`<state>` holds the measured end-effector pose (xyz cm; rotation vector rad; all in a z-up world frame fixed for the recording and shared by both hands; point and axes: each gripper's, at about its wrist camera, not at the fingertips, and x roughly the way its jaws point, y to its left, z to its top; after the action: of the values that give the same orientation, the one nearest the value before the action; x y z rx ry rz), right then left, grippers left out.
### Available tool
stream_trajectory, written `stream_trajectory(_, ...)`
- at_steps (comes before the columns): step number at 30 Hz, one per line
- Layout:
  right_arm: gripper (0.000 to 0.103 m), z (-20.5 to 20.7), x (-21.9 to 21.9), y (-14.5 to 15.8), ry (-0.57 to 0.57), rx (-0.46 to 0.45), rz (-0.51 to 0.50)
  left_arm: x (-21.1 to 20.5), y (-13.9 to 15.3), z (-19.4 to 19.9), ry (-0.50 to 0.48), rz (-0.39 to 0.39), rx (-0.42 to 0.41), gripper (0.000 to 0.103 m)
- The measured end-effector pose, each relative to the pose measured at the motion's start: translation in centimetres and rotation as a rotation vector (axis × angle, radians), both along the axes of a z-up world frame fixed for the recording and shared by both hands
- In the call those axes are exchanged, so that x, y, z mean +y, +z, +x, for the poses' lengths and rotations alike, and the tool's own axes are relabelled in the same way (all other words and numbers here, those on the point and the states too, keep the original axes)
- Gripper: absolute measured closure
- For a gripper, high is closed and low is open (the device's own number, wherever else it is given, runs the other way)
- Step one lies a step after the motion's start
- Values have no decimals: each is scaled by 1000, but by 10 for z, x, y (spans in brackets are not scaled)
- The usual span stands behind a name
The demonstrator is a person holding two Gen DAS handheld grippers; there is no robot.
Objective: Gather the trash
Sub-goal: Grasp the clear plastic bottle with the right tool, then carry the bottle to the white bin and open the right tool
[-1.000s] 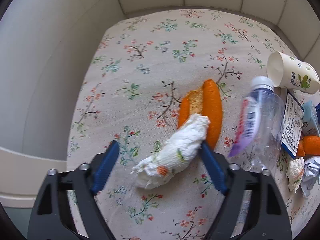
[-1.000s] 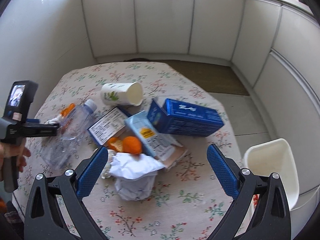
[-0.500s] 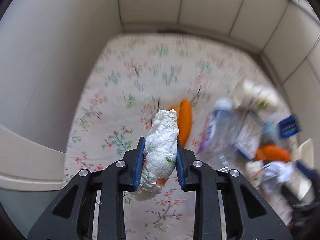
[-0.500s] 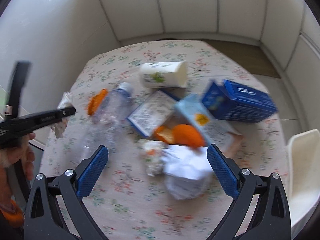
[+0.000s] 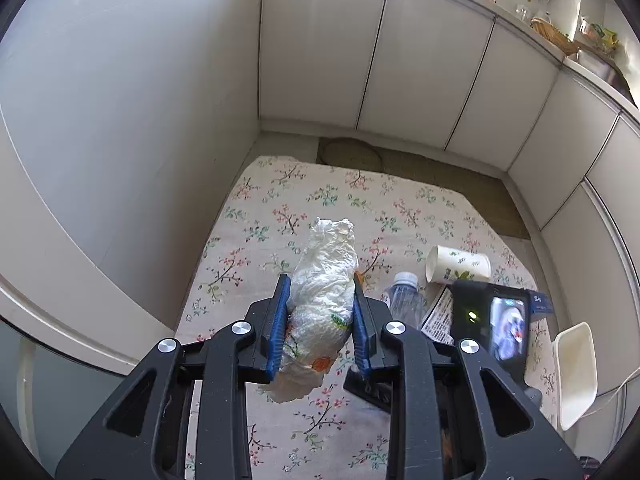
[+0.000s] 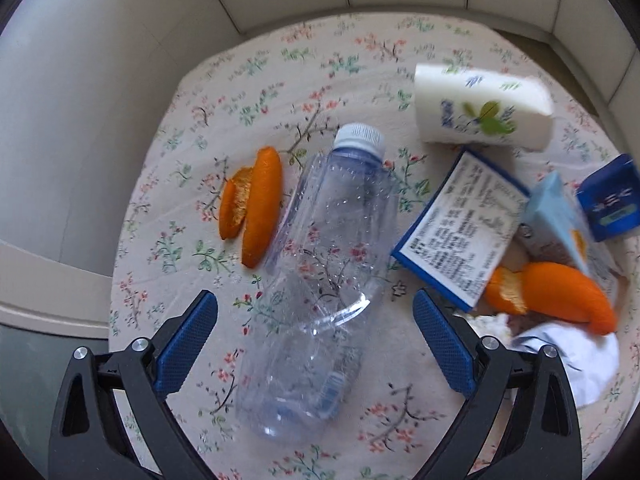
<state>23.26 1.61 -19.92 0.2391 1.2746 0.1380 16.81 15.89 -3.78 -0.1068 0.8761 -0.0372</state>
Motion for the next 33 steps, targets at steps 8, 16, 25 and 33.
stream_trajectory(8,38,3,-11,-8,9,1,71,3,-13,5,4,15,33,76)
stream_trajectory(16,40,-9,-24,32,18,-107,87,12,-9,3,37,-19,26,76)
stream_trajectory(25,44,-27,-46,85,5,-256,75,-4,9,-7,13,-43,-37,76)
stream_trajectory(33,44,-53,-72,126,-30,-378,27,-27,34,-24,-12,-77,-116,76)
